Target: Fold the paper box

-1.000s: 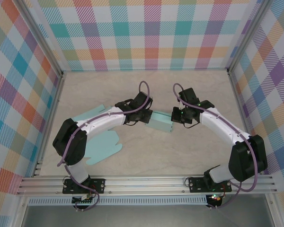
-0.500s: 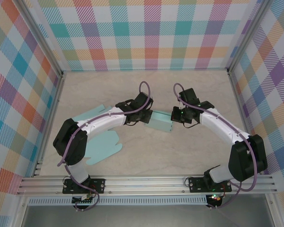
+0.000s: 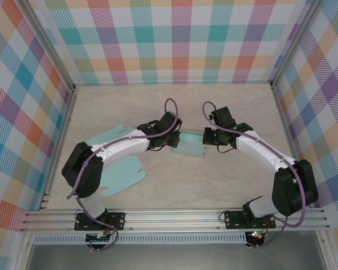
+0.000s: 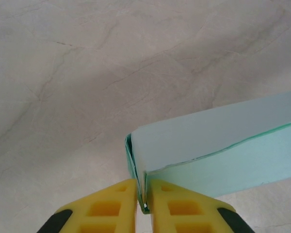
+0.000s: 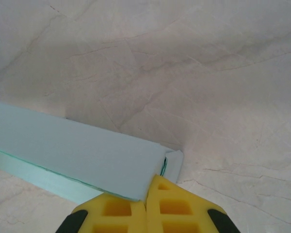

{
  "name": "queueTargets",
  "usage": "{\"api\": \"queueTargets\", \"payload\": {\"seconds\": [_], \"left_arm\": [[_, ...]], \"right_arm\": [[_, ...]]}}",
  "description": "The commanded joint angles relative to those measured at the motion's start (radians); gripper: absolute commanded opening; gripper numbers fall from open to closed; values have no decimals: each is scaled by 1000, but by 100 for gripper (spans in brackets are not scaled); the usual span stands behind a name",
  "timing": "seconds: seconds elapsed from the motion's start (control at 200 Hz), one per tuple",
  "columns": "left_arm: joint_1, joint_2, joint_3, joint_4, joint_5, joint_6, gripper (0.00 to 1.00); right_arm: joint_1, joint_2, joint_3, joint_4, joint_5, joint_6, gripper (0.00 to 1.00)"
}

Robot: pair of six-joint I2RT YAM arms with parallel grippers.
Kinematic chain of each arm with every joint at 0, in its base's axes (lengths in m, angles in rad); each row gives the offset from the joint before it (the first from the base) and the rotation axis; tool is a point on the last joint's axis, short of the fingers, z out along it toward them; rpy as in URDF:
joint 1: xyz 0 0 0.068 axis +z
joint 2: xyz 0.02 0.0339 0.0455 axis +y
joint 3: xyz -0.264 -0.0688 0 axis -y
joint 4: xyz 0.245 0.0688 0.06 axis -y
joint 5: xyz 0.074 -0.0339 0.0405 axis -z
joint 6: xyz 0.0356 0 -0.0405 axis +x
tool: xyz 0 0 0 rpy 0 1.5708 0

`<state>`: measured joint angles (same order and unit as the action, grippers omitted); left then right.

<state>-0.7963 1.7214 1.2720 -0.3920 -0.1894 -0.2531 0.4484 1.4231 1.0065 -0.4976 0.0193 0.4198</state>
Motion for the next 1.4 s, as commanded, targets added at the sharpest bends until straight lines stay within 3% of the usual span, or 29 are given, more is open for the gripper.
{"api": "queueTargets", "payload": {"seconds": [0.0,0.095,0.29,0.4,0.635,1.005,1.205,1.395], "left_arm": [[-31,-41,-52,25,21,-30,26],[-31,-75,-77,66,18,-52,39],[-30,-150,-122,157,10,-92,51],[-30,-189,-137,176,10,-107,65],[-21,-232,-178,178,-77,-171,80],[16,-197,-202,252,27,-268,78],[12,-187,-265,292,80,-312,67],[-6,-187,-313,288,75,-340,67]], "right_arm": [[35,10,-50,-34,-51,-30,0],[48,-8,-61,-5,-41,-52,0],[86,-22,-72,29,37,-88,0],[104,-30,-81,54,93,-95,0],[129,-73,-102,100,173,-110,0],[164,-174,-201,226,277,-145,0],[170,-177,-226,264,317,-144,0],[173,-159,-236,285,320,-144,0]]}}
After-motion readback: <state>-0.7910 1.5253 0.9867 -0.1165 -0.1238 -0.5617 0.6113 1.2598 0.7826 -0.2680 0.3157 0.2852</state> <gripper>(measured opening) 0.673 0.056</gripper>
